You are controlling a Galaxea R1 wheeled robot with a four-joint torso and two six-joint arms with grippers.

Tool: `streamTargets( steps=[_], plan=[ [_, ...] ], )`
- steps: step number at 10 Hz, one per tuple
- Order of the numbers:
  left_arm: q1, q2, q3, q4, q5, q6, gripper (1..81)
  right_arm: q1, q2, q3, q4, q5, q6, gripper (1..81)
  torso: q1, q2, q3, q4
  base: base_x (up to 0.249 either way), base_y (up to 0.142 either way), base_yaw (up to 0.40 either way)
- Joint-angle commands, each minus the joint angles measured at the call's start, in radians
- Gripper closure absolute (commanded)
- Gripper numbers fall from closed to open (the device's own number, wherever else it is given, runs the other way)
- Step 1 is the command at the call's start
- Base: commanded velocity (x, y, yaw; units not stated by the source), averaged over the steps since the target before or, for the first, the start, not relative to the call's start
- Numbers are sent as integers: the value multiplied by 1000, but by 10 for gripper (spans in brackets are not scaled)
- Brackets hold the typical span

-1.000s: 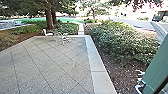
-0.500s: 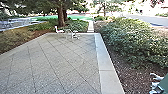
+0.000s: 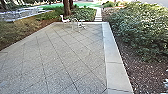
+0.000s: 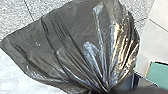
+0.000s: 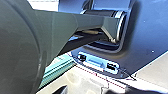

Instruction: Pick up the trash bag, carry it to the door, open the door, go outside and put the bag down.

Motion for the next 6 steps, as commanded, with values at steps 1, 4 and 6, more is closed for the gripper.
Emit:
streamTargets(
  steps=[1, 4, 6],
  plan=[
    [-221, -62, -156, -11, 217, -22, 811, 13, 2, 13, 2, -74, -5, 10, 0, 0, 2, -1, 0, 0, 0],
    [-292, -64, -244, -10, 303, -21, 811, 7, 12, -8, 2, -74, -6, 10, 1, 0, -20, 17, 0, 0, 0],
    [-295, -60, -252, -8, 330, -16, 811, 7, 22, -25, 2, -74, -6, 10, 1, 1, -19, 17, 0, 0, 0]
  ],
)
